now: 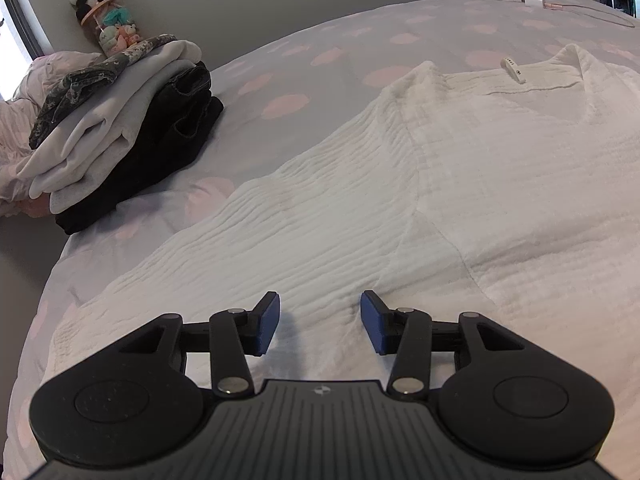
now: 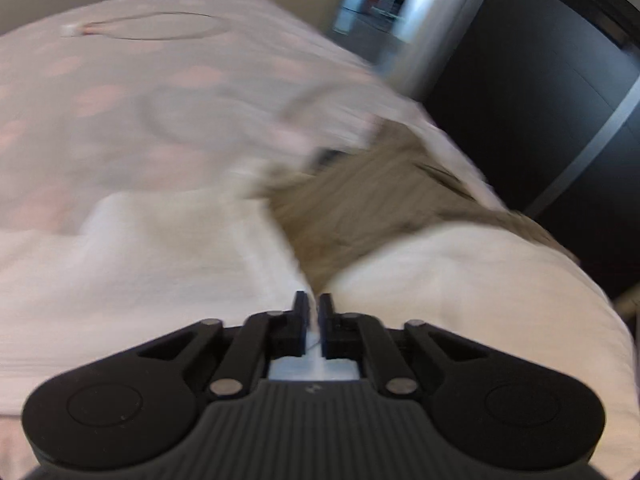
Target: Fold clothes
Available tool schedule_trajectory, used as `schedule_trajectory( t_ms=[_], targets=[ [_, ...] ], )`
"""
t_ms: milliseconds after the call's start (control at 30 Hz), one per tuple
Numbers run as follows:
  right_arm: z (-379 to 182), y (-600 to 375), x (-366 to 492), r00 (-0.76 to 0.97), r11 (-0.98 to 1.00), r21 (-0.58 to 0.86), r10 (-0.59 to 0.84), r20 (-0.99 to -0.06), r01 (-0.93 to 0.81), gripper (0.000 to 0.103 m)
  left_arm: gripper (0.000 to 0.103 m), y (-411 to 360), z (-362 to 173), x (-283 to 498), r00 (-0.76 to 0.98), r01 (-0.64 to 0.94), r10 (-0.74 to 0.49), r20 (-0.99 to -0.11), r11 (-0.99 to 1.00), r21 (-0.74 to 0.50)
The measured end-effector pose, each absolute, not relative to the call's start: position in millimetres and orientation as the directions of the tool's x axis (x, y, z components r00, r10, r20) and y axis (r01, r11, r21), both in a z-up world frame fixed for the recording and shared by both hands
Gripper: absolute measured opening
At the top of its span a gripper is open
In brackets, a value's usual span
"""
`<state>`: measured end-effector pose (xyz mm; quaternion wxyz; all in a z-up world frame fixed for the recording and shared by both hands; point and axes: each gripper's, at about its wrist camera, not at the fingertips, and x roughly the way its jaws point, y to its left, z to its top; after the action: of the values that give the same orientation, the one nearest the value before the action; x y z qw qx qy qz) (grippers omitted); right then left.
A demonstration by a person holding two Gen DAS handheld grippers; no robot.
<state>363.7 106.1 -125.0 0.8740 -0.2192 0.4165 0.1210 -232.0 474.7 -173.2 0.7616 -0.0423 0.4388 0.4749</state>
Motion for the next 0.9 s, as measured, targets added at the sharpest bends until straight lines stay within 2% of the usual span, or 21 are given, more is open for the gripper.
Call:
schedule_trajectory(
  t_ms=[233, 333, 400, 467, 667, 800, 900],
  targets=[
    [-121, 110, 356, 0.627, 0.883, -0.27, 0.035, -0.778, -0.385, 0.006, 0.053, 481, -168, -238, 0.181, -0.781, 0.667, -0.723, 0.544, 0.307],
    [-104, 105, 341, 0.628, 0.892, -0.244, 0.054, -0.776, -0.38, 0.013, 0.053, 476, -161, -243, 0.186, -0.788, 0.653, -0.734, 0.546, 0.286],
    [-94, 100, 325, 0.596, 0.886, -0.194, 0.109, -0.796, -0.421, 0.015, 0.053, 468, -151, -250, 0.214, -0.795, 0.631, -0.746, 0.556, 0.243],
    [-87, 95, 304, 0.536, 0.869, -0.132, 0.169, -0.827, -0.477, 0.022, 0.053, 461, -142, -258, 0.235, -0.799, 0.6, -0.764, 0.567, 0.2],
    [-88, 85, 218, 0.29, 0.784, 0.08, 0.32, -0.902, -0.616, 0.036, 0.053, 440, -126, -290, 0.237, -0.812, 0.49, -0.839, 0.575, 0.106],
    [-96, 80, 157, 0.131, 0.722, 0.205, 0.38, -0.916, -0.661, 0.04, 0.053, 427, -122, -317, 0.244, -0.833, 0.384, -0.891, 0.553, 0.01],
    [-100, 73, 115, 0.061, 0.676, 0.245, 0.395, -0.917, -0.695, 0.042, 0.054, 415, -119, -324, 0.247, -0.806, 0.331, -0.911, 0.592, -0.004]
  ],
)
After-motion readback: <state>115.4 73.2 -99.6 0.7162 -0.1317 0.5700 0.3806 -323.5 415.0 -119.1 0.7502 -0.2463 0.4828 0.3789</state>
